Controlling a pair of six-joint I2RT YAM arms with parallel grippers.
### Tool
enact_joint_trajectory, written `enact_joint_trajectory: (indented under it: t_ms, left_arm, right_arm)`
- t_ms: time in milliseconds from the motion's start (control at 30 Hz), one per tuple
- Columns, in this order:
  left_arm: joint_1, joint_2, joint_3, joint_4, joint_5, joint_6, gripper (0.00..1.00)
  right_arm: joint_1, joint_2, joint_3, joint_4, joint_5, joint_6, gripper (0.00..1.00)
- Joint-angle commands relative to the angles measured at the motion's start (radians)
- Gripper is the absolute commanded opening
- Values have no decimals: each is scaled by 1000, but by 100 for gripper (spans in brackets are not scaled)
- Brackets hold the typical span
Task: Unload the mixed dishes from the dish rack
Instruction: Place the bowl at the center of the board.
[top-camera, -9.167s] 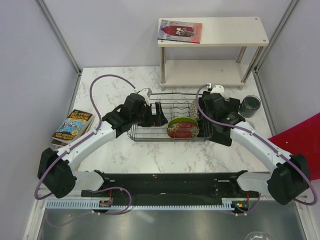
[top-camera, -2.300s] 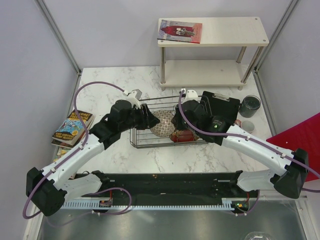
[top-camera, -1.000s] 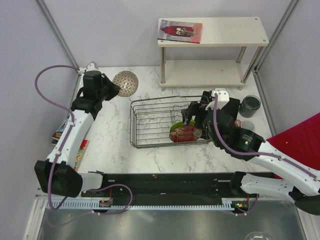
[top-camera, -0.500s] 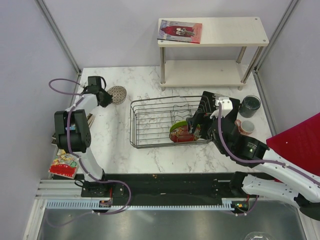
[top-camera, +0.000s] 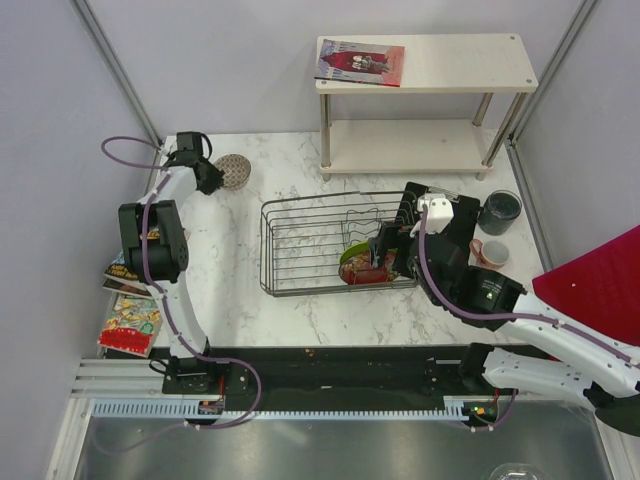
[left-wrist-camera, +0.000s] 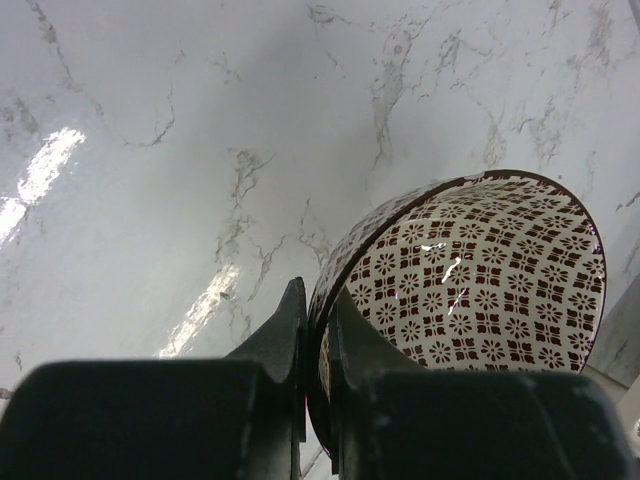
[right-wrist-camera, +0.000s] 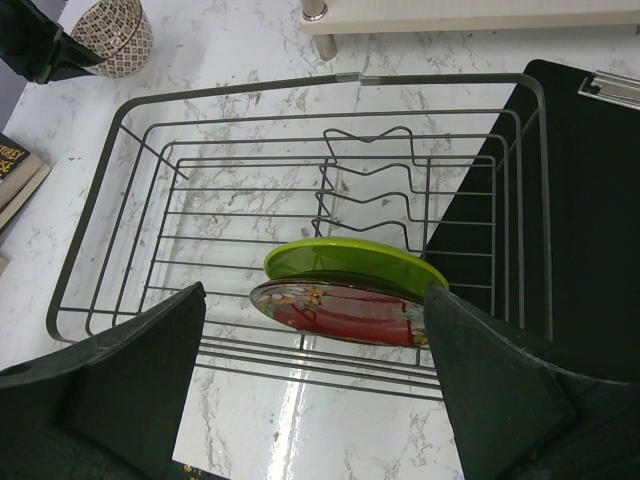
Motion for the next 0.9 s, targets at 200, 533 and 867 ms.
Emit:
enact_joint_trajectory:
  t_ms: [200,533,867]
  left_arm:
    - [27,49,24,-53,-81,77,2]
    - [37,17,8,-78,-85,106,51]
    - [48,-192,-62,-98,-44,43,88]
  right_arm:
    - [5,-8,6,1,9,-13,96]
    - [3,-22,5,-6,6,-10,96]
    - [3,0,5,3,3,-15,96]
